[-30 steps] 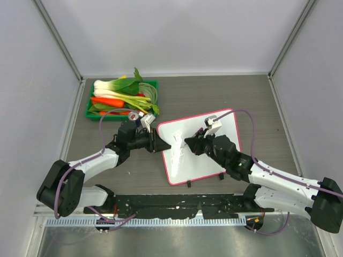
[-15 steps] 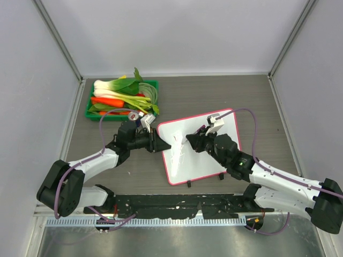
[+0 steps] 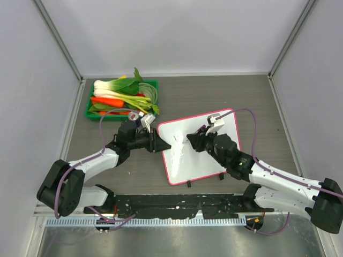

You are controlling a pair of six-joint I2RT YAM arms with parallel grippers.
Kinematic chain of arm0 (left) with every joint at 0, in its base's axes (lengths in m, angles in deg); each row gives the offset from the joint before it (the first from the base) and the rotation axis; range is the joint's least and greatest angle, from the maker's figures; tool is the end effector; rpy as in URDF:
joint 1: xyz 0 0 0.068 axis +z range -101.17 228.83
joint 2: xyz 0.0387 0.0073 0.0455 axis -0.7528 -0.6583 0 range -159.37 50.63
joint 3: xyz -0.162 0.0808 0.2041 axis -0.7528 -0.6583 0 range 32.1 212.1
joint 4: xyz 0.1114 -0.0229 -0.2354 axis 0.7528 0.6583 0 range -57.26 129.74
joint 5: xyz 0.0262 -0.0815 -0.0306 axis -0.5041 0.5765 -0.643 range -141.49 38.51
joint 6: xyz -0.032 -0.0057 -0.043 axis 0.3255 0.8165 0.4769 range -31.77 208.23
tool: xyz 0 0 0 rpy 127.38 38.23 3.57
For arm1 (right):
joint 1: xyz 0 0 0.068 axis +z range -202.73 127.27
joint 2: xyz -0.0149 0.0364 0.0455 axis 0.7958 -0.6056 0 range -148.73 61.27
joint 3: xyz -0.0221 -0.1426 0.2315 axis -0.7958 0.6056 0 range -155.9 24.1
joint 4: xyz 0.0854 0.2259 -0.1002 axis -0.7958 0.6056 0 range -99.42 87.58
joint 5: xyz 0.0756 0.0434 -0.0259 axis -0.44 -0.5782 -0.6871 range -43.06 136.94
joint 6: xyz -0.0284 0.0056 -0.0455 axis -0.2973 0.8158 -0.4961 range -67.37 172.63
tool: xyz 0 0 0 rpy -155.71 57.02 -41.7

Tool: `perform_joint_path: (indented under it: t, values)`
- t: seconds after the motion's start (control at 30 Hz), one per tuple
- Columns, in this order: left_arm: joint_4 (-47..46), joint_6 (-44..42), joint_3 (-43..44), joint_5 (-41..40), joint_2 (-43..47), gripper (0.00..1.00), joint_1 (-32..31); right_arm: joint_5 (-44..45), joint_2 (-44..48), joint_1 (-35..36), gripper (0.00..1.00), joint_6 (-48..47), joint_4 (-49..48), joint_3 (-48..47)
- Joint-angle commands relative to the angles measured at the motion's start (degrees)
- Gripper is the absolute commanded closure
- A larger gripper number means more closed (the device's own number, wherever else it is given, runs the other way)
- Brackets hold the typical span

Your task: Write a sentence on the whiteboard

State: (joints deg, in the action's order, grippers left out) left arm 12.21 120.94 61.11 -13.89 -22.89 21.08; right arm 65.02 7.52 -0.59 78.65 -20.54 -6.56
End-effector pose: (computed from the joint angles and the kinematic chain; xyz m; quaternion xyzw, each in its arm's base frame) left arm 0.2158 -0.1380 0.1963 0.1411 0.8007 -0.4931 0.3096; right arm 0.1426 0.1656 0.2632 -0.0771 0.7699 0.2971 0.5595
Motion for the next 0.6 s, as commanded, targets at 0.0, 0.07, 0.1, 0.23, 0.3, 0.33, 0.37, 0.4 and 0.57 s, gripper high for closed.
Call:
perform_joint_path:
  t: [0.0, 0.07, 0.1, 0.23, 0.3, 0.33, 0.37, 0.4, 0.57]
  values:
    - [6.3, -11.0, -0.8, -10.7, -2.2, 1.0, 0.8, 0.4, -0.2, 0.0, 0.99, -0.6, -1.9, -0.6]
    - [6.3, -11.0, -0.8, -10.7, -2.2, 1.0, 0.7, -0.6, -0.6, 0.1, 0.99, -0.5, -1.6, -0.6]
    - [6.3, -11.0, -0.8, -10.7, -2.3, 1.0, 0.8, -0.7, -0.7, 0.0, 0.99, -0.6, -1.4, -0.5]
    - [6.3, -11.0, -0.9, -10.6, -2.4, 1.0, 0.7, -1.9, -0.7, 0.0, 0.99, -0.8, -0.2, -0.2]
    - [6.3, -11.1, -0.7, -10.4, -2.5, 1.0, 0.8, -2.3, -0.5, 0.1, 0.99, -0.9, 0.6, 0.1]
    - [6.3, -11.1, -0.7, -10.4, -2.5, 1.0, 0.8, -2.4, -0.1, 0.0, 0.99, -0.9, 0.9, 0.3]
    - [6.3, -11.1, -0.7, -10.4, -2.6, 1.0, 0.8, -2.4, 0.0, 0.0, 0.99, -0.8, 1.5, 0.4]
    - [6.3, -11.1, -0.7, -10.5, -2.5, 1.0, 0.8, -2.4, 0.5, 0.0, 0.99, -0.6, 1.8, 0.7]
    - [6.3, -11.1, -0.7, -10.4, -2.6, 1.0, 0.8, -1.5, 2.6, 0.0, 0.99, -0.4, 3.6, 1.8]
